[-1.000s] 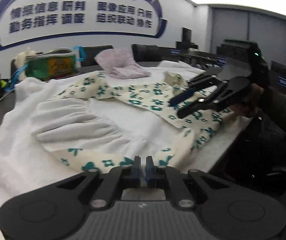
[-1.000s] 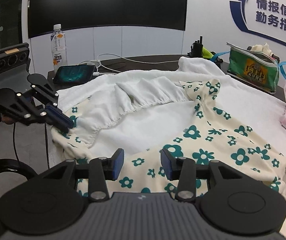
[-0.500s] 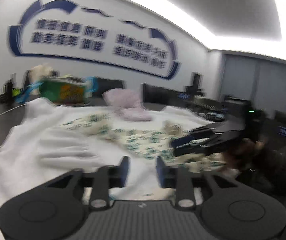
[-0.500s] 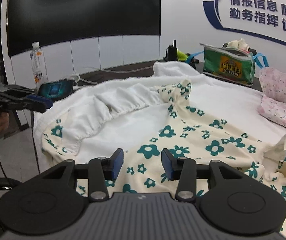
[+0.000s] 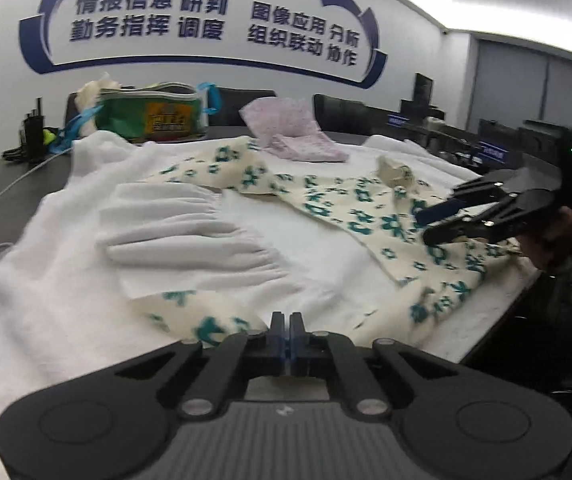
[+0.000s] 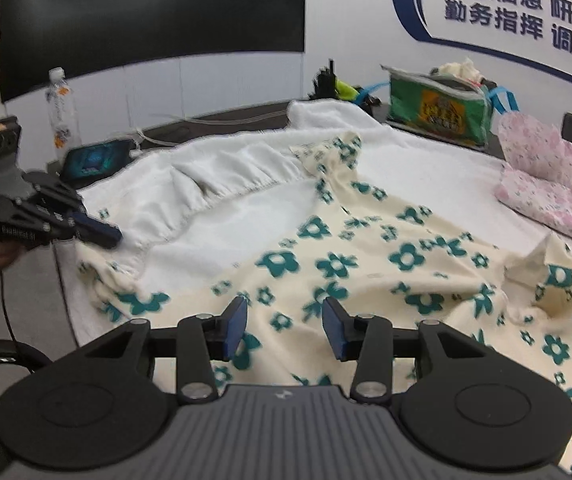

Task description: Fold clothes

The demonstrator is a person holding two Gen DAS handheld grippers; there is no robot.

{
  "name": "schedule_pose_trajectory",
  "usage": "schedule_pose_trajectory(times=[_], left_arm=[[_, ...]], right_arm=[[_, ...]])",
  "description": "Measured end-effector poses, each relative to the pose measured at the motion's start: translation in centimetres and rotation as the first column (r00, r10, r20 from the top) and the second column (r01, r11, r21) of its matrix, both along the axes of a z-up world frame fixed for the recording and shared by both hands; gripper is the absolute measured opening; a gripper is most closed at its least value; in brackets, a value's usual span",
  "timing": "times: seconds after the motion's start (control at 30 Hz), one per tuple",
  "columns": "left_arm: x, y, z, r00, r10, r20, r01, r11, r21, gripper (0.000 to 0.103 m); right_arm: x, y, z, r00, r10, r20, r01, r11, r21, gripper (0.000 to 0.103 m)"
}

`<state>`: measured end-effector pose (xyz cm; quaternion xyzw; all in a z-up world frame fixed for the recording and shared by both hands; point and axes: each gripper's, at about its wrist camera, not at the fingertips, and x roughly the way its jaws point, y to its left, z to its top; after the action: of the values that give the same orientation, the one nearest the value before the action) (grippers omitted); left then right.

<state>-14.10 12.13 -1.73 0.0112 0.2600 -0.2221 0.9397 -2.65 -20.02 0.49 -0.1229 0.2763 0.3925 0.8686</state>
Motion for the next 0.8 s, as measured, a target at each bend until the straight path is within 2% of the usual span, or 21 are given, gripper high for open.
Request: schedule_pose_trajectory(times=[0.07,0.17,0.23,0.3,0.37,0.47,0.57,0.67,0.77,0.8], left_arm=[[-0.1,0.2,1.2,1.000,0.016,0.019,-0.016,1.000,-0.019,0.004],[0.7,-0.7,3.6,0.998,-0.041,0.039,0.046,0.991,-0.125,0.015],[2.1,-2.8,4.7,0.995,-0.092,0.034,0.096,0.984,-0.148,0.033],[3.9,-5.4,5.2,0.990,-0.140,0.016,0.141,0.981,-0.136,0.036],[6.8,-8.9,5.5,0.990,-0.132,-0.048,0.129,0.989,-0.072,0.036],[11.9,-12.7,6.2,0.991,-0.058,-0.120,0.061,0.998,0.024,0.036],[17.5,-15.1,6.3,0.981,0.075,-0.181,-0.055,0.992,0.111,0.040],[20.3,-15.9,4.7,0.971,0.197,-0.138,-0.167,0.965,0.201,0.041],[21.4,-15.0,2.6,0.954,0.265,-0.140,-0.238,0.954,0.185,0.039],[21.7,-14.3,1.9,0.946,0.284,-0.157,-0.257,0.951,0.172,0.036]], right_arm=[[-0.1,-0.3,0.1,1.000,-0.018,0.009,0.018,1.000,-0.017,0.042],[-1.1,-2.6,1.8,0.998,-0.042,0.051,0.041,0.999,0.016,0.043],[-1.5,-4.2,2.8,0.995,-0.069,0.072,0.067,0.997,0.031,0.048],[-1.6,-5.5,3.2,0.992,-0.102,0.072,0.100,0.995,0.030,0.050],[-1.5,-6.2,3.0,0.992,-0.109,0.060,0.108,0.994,0.013,0.050],[-1.5,-6.0,2.1,0.995,-0.085,0.056,0.088,0.995,-0.044,0.050],[0.2,-5.5,1.7,0.987,-0.149,0.067,0.154,0.985,-0.082,0.050],[3.5,-5.9,2.1,0.959,-0.280,0.038,0.282,0.957,-0.069,0.050],[6.7,-6.1,1.3,0.922,-0.385,-0.033,0.380,0.919,-0.101,0.050],[7.5,-6.0,0.6,0.914,-0.402,-0.051,0.392,0.910,-0.137,0.045]])
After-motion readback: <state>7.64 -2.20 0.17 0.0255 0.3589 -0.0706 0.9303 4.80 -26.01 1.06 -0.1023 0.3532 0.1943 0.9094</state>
